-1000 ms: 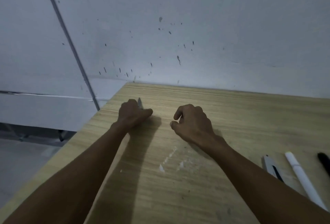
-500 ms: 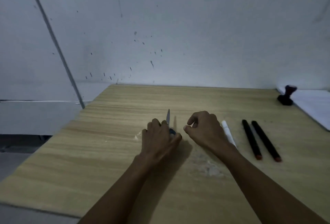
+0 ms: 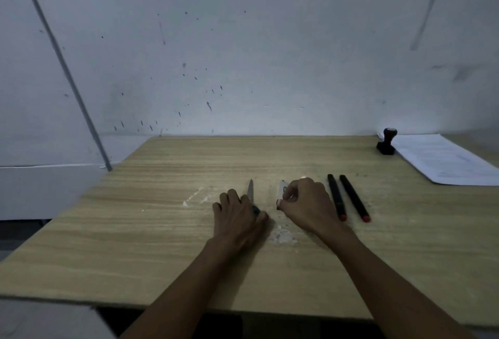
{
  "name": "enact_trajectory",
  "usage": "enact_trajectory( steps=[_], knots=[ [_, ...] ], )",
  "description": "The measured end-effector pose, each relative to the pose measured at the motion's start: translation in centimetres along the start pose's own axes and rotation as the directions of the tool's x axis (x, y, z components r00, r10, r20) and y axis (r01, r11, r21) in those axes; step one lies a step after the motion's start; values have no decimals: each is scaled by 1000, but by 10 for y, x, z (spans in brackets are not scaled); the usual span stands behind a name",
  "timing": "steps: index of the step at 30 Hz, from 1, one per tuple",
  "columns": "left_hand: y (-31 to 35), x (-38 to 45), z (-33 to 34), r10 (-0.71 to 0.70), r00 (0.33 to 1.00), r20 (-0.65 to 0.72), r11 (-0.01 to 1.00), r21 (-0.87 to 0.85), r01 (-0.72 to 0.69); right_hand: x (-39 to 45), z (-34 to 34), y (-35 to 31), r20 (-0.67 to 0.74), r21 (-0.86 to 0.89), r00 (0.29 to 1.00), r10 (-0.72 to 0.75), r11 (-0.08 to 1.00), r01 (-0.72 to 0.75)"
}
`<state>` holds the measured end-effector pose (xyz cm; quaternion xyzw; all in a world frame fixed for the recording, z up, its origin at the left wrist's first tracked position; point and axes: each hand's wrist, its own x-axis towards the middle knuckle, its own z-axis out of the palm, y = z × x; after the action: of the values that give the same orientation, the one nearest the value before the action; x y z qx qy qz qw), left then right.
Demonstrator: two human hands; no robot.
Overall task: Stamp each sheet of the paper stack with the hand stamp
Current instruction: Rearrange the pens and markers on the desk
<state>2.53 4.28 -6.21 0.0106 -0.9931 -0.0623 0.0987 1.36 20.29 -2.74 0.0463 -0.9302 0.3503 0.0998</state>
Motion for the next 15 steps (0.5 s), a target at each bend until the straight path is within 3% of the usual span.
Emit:
enact_trajectory(
  steps=[15],
  knots=[
    [-1,2,6,-7,1000,6,1000,24,7,-2,-4,6,-31,-60,999,-33,998,31]
  ],
)
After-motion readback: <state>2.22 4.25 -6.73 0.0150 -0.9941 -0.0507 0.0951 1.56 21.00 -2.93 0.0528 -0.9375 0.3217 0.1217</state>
